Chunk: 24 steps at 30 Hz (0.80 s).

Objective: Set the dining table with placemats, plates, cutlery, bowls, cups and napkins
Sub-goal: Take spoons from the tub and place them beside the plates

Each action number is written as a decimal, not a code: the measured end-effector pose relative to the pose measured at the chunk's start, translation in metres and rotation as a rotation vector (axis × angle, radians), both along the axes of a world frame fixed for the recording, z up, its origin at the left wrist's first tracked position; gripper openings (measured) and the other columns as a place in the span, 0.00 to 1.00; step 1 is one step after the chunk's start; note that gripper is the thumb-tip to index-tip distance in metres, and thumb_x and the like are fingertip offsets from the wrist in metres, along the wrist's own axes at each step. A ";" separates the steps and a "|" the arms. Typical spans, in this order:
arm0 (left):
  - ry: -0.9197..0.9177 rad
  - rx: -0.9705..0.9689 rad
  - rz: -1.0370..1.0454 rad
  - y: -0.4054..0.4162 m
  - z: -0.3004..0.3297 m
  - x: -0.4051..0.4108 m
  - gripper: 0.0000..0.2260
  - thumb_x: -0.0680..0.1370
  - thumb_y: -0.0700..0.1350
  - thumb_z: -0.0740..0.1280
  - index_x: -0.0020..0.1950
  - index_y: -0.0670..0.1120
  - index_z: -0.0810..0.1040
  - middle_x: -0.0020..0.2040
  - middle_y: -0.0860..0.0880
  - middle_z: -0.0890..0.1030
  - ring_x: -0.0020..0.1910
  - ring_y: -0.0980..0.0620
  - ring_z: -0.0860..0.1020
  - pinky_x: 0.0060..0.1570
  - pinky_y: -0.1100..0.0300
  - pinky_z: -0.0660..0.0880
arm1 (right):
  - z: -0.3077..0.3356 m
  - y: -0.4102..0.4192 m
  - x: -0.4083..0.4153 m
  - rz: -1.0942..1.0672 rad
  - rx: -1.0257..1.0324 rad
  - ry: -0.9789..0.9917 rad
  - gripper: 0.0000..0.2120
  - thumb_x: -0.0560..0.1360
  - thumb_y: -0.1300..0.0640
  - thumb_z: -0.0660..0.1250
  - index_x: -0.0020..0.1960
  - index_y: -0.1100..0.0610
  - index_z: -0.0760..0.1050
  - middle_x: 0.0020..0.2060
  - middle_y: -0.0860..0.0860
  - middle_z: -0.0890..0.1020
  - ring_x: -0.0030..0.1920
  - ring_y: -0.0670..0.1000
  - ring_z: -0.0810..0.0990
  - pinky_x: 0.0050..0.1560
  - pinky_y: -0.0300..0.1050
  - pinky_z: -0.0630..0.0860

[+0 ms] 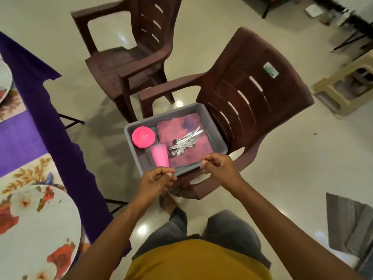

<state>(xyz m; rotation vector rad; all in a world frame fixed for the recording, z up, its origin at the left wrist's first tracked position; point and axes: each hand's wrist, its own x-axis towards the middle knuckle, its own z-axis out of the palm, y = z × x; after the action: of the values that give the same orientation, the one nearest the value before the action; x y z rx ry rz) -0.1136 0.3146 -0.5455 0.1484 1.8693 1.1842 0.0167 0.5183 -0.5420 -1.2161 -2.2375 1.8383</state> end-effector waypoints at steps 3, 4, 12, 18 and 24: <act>-0.029 -0.038 0.020 0.016 -0.014 -0.024 0.08 0.84 0.41 0.66 0.58 0.46 0.85 0.49 0.50 0.88 0.49 0.49 0.85 0.48 0.57 0.79 | -0.019 0.018 -0.031 0.021 0.027 -0.049 0.06 0.79 0.58 0.71 0.55 0.55 0.84 0.45 0.50 0.87 0.47 0.52 0.85 0.46 0.42 0.80; -0.048 -0.054 0.031 0.022 -0.020 -0.029 0.08 0.84 0.41 0.66 0.58 0.46 0.85 0.49 0.50 0.88 0.49 0.50 0.85 0.49 0.56 0.79 | -0.027 0.023 -0.041 0.038 0.027 -0.061 0.06 0.79 0.58 0.72 0.54 0.54 0.84 0.44 0.49 0.86 0.47 0.51 0.85 0.46 0.43 0.81; -0.147 -0.161 0.196 0.075 -0.098 -0.046 0.08 0.84 0.42 0.66 0.57 0.48 0.85 0.51 0.51 0.88 0.52 0.49 0.84 0.56 0.51 0.80 | -0.159 0.074 -0.131 0.235 0.133 -0.158 0.12 0.75 0.65 0.70 0.49 0.48 0.84 0.41 0.43 0.85 0.42 0.47 0.83 0.47 0.45 0.81; -0.192 -0.200 0.416 0.100 -0.158 -0.042 0.07 0.83 0.42 0.68 0.54 0.51 0.85 0.52 0.49 0.87 0.51 0.47 0.84 0.53 0.51 0.80 | -0.257 0.098 -0.182 0.582 0.191 -0.288 0.15 0.75 0.68 0.65 0.56 0.55 0.84 0.51 0.51 0.84 0.51 0.52 0.81 0.53 0.41 0.76; -0.184 -0.184 0.556 0.119 -0.199 -0.050 0.08 0.83 0.40 0.67 0.54 0.50 0.85 0.54 0.48 0.87 0.52 0.50 0.85 0.53 0.54 0.82 | -0.319 0.099 -0.232 0.670 0.319 -0.296 0.18 0.73 0.64 0.68 0.59 0.50 0.83 0.55 0.54 0.84 0.54 0.56 0.83 0.53 0.43 0.78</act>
<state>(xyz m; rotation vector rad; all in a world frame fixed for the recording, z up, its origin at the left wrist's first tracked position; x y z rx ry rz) -0.1636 0.4332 -0.7448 -0.5984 1.8965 1.3220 -0.2153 0.6173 -0.8610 -0.7749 -3.2440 1.3854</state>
